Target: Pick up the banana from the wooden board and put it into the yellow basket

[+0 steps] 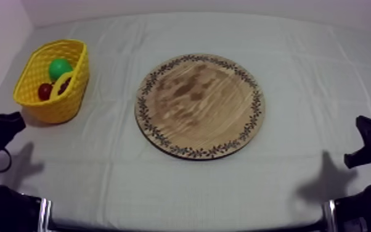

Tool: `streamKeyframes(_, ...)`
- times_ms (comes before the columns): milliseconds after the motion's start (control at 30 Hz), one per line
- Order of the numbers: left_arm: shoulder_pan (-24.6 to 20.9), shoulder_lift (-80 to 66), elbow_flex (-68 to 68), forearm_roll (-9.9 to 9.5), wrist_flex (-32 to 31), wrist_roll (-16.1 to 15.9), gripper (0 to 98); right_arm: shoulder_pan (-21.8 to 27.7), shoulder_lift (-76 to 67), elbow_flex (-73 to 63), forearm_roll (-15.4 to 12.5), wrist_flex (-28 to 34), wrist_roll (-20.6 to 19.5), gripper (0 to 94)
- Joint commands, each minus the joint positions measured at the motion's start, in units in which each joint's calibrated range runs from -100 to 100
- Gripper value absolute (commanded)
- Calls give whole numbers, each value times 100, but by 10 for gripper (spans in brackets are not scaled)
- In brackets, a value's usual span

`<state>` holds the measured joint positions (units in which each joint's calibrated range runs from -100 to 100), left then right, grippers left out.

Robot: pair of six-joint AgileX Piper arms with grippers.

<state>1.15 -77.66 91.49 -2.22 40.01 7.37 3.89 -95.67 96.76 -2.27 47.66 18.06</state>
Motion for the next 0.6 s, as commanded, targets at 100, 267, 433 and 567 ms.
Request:
streamKeyframes(100,-54,-1724,381,-331,188,193,2,2,0,1,0,0,3,3)
streamKeyframes(267,-94,-2111,463,-301,156,330,1,2,0,1,0,0,3,3)
streamKeyframes(433,-190,-2184,532,-286,93,483,1,2,0,1,0,0,3,3)
streamKeyframes(567,-224,-2196,707,-223,-381,427,1,2,0,1,0,0,3,3)
